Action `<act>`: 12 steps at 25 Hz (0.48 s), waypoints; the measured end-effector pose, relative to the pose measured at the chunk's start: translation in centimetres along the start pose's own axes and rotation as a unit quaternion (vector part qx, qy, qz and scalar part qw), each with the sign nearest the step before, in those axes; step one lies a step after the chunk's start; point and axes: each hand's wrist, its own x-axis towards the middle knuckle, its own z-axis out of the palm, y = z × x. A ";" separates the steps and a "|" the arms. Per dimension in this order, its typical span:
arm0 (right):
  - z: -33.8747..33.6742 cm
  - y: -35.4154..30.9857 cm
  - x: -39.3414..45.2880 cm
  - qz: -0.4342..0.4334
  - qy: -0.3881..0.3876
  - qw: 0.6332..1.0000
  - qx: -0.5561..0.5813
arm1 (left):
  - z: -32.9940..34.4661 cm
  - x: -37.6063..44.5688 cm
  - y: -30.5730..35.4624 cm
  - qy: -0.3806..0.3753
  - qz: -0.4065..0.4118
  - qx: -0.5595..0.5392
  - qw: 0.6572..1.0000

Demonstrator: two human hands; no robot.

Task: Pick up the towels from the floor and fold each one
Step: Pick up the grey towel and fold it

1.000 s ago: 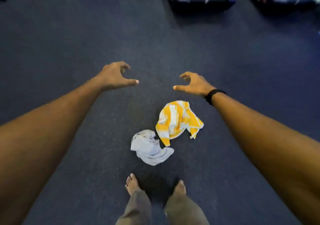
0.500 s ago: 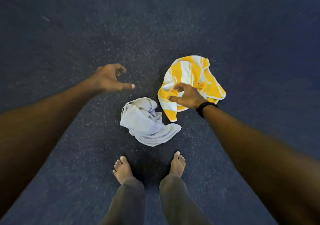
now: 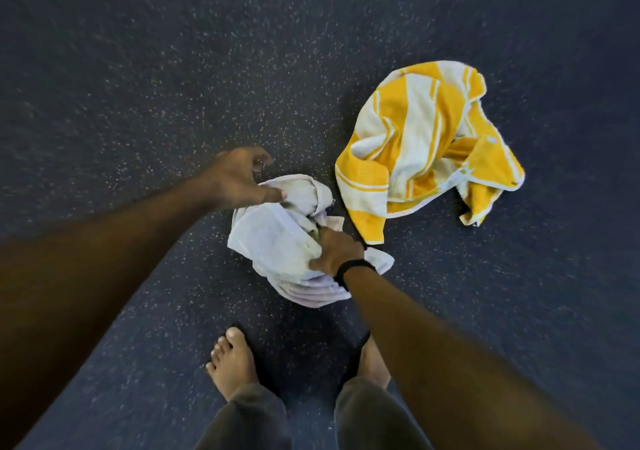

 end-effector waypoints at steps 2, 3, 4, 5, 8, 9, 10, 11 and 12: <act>0.1 -0.2 -0.6 0.008 0.040 0.999 -0.013 | 0.2 -0.3 0.7 -0.006 0.009 0.003 1.000; -0.7 -0.3 -1.4 0.003 0.066 0.998 -0.017 | -0.1 -0.7 1.3 -0.006 0.013 0.003 1.000; -2.1 -0.3 -2.5 -0.006 0.100 0.995 -0.020 | -0.7 -1.3 2.1 -0.003 0.020 0.009 1.000; -4.0 -0.3 -4.0 -0.018 0.136 0.990 -0.022 | -1.6 -2.1 3.4 -0.001 0.026 0.016 1.000; -13.0 -0.2 -10.0 -0.090 0.265 0.959 0.046 | -6.6 -5.6 9.5 0.024 0.058 0.047 0.997; -16.5 -0.2 -12.3 -0.115 0.301 0.941 0.101 | -8.8 -7.1 12.2 0.039 0.073 0.060 0.995; -20.3 -0.1 -15.0 -0.133 0.329 0.923 0.149 | -11.3 -8.8 15.2 0.054 0.092 0.071 0.992; -24.0 0.0 -17.8 -0.146 0.348 0.909 0.177 | -13.6 -10.4 18.1 0.070 0.111 0.083 0.988; -27.7 0.1 -20.9 -0.162 0.365 0.897 0.190 | -15.9 -12.1 21.2 0.087 0.132 0.096 0.983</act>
